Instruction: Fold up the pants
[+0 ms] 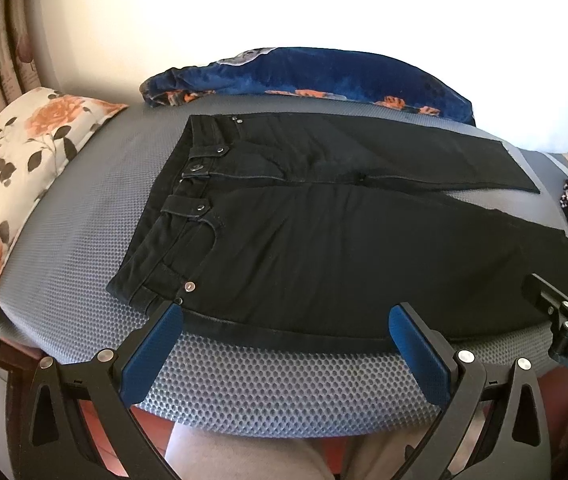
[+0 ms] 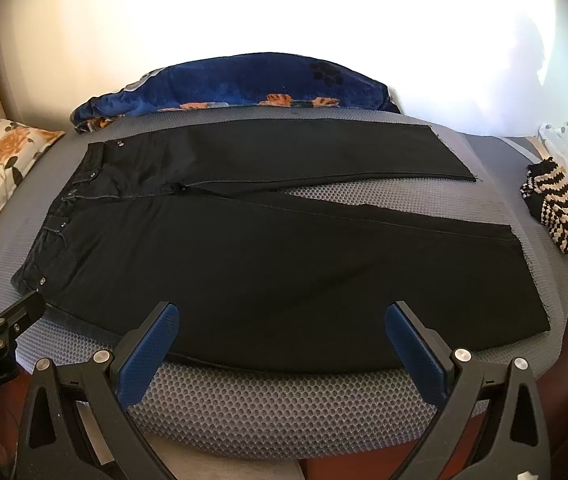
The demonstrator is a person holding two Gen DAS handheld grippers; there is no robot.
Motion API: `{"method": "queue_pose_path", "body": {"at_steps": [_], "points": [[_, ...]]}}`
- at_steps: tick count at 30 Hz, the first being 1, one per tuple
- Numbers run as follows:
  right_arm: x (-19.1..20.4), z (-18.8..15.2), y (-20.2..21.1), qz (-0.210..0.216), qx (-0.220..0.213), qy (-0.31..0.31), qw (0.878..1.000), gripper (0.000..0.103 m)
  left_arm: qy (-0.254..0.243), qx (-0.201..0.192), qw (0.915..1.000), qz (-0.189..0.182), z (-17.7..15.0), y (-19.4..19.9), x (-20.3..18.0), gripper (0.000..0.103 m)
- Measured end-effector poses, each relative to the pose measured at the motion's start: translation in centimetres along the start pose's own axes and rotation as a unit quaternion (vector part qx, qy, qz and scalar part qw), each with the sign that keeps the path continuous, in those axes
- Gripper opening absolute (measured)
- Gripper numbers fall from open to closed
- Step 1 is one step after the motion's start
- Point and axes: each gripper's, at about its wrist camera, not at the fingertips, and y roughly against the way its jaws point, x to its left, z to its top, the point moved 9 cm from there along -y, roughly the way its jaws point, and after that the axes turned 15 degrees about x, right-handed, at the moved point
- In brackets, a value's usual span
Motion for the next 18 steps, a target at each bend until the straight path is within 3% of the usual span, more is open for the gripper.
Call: {"method": "queue_pose_path", "body": {"at_steps": [18], "points": [[-0.4,1.0,-0.6,0.016,0.0,-0.008,1.0,0.102,-0.002,-0.009,0.9999,0.006,2.6,-0.6,1.6,0.102]]}}
